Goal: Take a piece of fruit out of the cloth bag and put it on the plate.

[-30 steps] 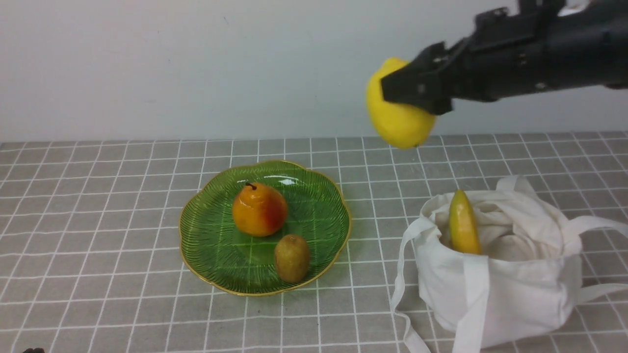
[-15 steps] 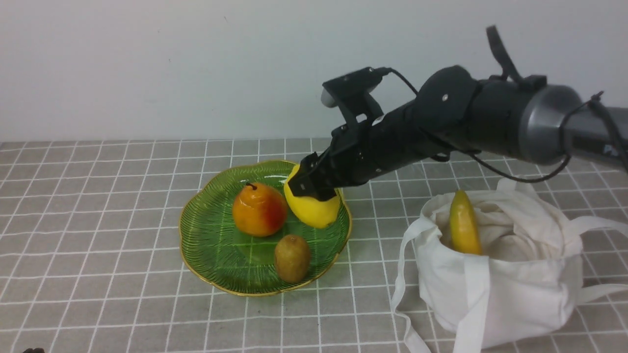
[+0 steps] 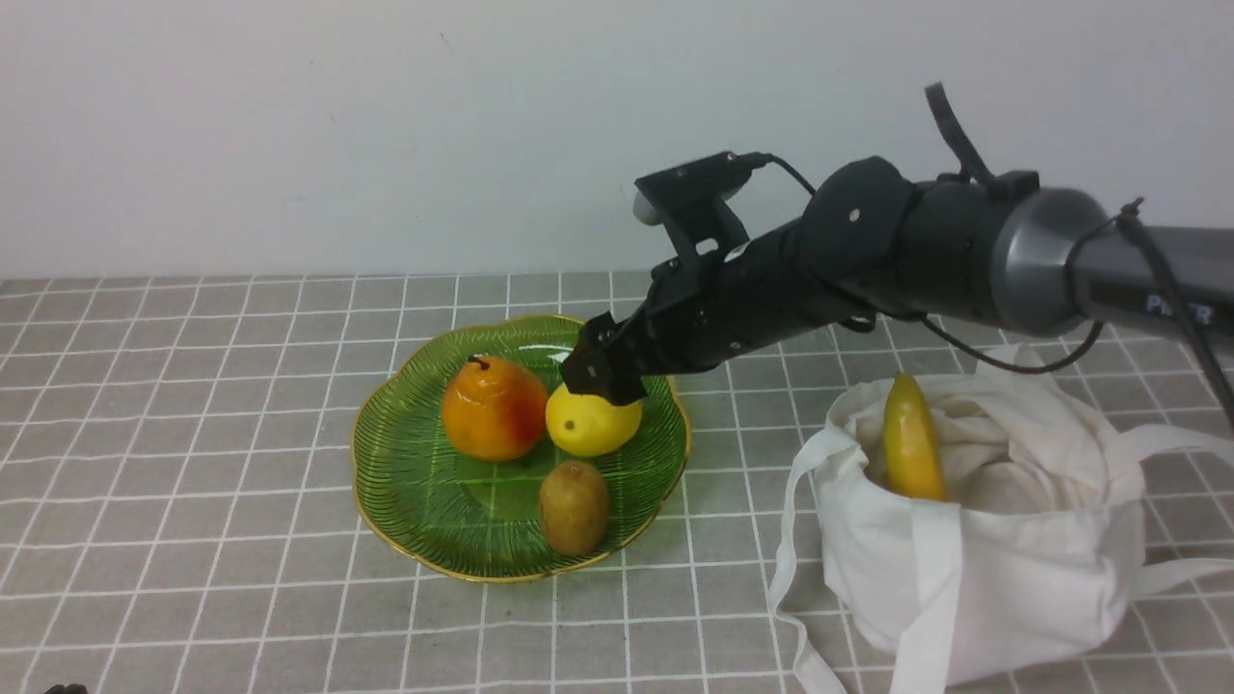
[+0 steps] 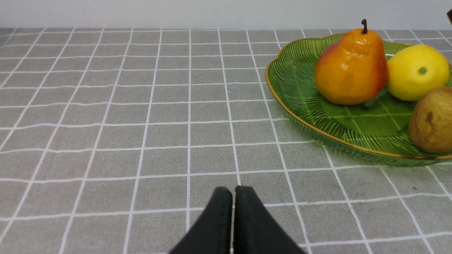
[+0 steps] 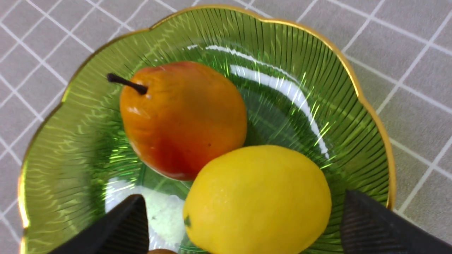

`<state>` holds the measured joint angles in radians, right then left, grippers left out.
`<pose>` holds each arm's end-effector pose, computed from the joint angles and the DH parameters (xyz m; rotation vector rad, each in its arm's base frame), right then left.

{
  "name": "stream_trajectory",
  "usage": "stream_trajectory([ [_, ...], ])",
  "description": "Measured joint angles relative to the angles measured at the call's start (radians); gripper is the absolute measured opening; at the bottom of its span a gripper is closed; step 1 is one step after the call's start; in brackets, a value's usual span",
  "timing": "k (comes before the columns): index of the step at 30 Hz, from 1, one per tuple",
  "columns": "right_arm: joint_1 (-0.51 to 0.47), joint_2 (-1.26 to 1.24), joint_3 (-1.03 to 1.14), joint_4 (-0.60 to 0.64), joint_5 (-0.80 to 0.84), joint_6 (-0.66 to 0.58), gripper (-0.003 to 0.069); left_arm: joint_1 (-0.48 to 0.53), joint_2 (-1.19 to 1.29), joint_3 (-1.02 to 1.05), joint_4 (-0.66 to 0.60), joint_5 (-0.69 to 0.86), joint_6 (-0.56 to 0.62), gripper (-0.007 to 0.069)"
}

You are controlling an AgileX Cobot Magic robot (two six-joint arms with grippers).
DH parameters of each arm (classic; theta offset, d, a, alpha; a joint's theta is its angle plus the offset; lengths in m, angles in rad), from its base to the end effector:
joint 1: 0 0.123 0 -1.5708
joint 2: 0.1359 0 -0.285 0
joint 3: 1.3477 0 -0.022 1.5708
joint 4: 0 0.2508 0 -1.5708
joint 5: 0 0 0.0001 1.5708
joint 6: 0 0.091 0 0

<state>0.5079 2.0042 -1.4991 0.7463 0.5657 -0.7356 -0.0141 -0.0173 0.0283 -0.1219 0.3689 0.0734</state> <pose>0.3748 0.2466 0.2174 -0.8649 2.2923 0.6472 0.0524 -0.0047 0.1716 0.0060 1.8614 -0.0786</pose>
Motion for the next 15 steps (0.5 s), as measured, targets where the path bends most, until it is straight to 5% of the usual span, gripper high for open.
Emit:
stream_trajectory([
  [5,-0.002,-0.144,0.000,-0.134,0.045,0.083,0.0585,0.000,0.000,0.000,0.000,0.000,0.000,-0.0008],
  [9,-0.041,-0.336,0.000,-0.272,0.111,0.292,0.0398,0.000,0.000,0.000,0.000,0.000,0.000,-0.0008],
  [13,-0.123,-0.570,0.000,-0.446,0.211,0.456,0.0122,0.000,0.000,0.000,0.000,0.000,0.000,-0.0008],
  [15,-0.149,-0.642,0.000,-0.499,0.237,0.506,0.0052,0.000,0.000,0.000,0.000,0.000,0.000,-0.0008],
])
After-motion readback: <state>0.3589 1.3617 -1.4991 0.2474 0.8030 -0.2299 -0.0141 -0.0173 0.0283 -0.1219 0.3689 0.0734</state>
